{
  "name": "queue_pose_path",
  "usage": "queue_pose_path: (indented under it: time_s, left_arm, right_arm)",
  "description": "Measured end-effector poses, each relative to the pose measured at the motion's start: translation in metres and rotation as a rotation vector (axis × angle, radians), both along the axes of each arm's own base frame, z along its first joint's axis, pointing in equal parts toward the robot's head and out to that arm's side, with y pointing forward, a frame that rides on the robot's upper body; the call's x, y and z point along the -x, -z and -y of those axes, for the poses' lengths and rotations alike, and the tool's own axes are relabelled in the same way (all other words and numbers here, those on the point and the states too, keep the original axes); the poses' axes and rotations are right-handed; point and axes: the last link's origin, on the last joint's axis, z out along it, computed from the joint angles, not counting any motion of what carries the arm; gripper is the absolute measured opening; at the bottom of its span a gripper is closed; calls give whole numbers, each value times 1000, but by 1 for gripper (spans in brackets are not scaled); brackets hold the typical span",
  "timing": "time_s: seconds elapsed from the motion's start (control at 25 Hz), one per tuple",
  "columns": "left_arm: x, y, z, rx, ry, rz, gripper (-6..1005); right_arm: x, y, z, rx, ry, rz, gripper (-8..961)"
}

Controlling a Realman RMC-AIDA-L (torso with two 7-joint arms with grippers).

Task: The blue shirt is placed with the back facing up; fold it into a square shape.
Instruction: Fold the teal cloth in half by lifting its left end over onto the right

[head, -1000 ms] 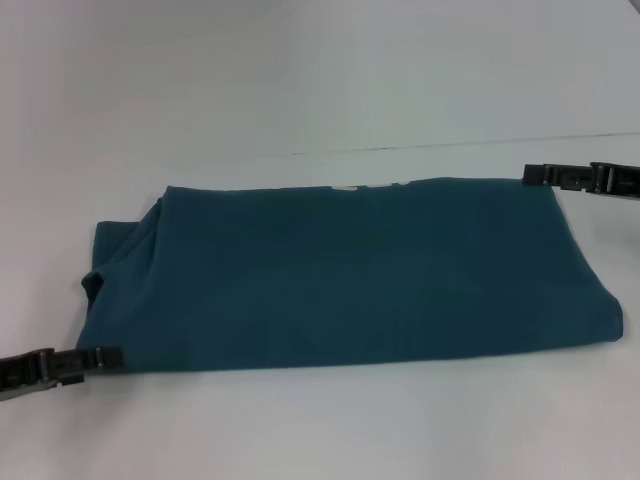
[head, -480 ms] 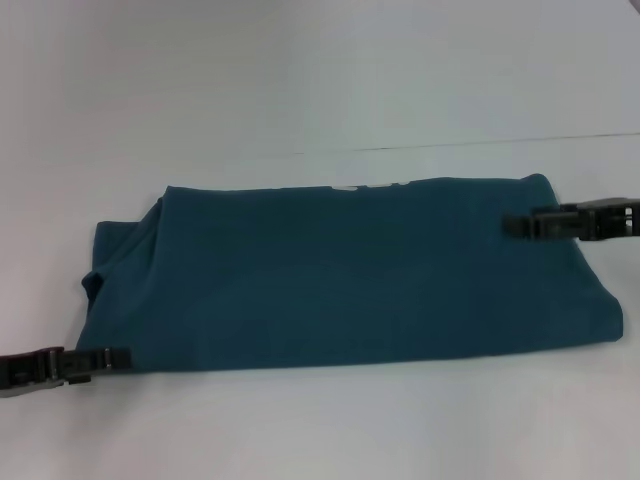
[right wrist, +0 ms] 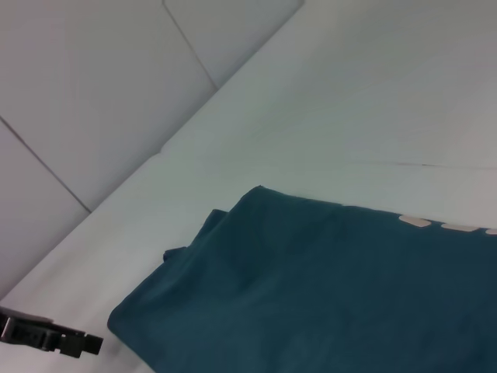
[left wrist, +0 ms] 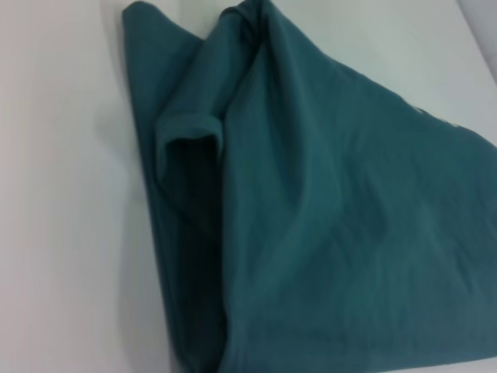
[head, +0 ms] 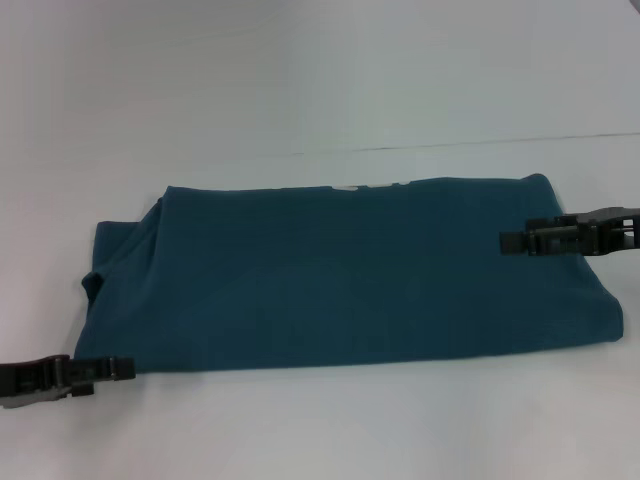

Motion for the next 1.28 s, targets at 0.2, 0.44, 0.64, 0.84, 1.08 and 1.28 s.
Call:
queue_pose_path:
  time_s: [0.2, 0.44, 0.64, 0.84, 1.08, 1.28]
  left_arm:
    - [0, -1, -5, 11, -18, -23, 846]
    - [-1, -2, -12, 17, -35, -57, 846]
    - [-2, -2, -15, 15, -42, -69, 845]
    - [-3, -1, -17, 28, -48, -89, 845]
    - [-5, 0, -20, 30, -46, -95, 844]
    - [-5, 0, -22, 35, -46, -100, 844]
  right_arm:
    - [-1, 0, 0, -7, 6, 2, 912]
    - [0, -1, -1, -9, 3, -1, 911]
    - [1, -2, -2, -16, 5, -6, 912]
    - [0, -5, -3, -32, 10, -15, 913]
    - [0, -6, -4, -39, 13, -19, 914]
    - [0, -6, -3, -36, 11, -22, 913]
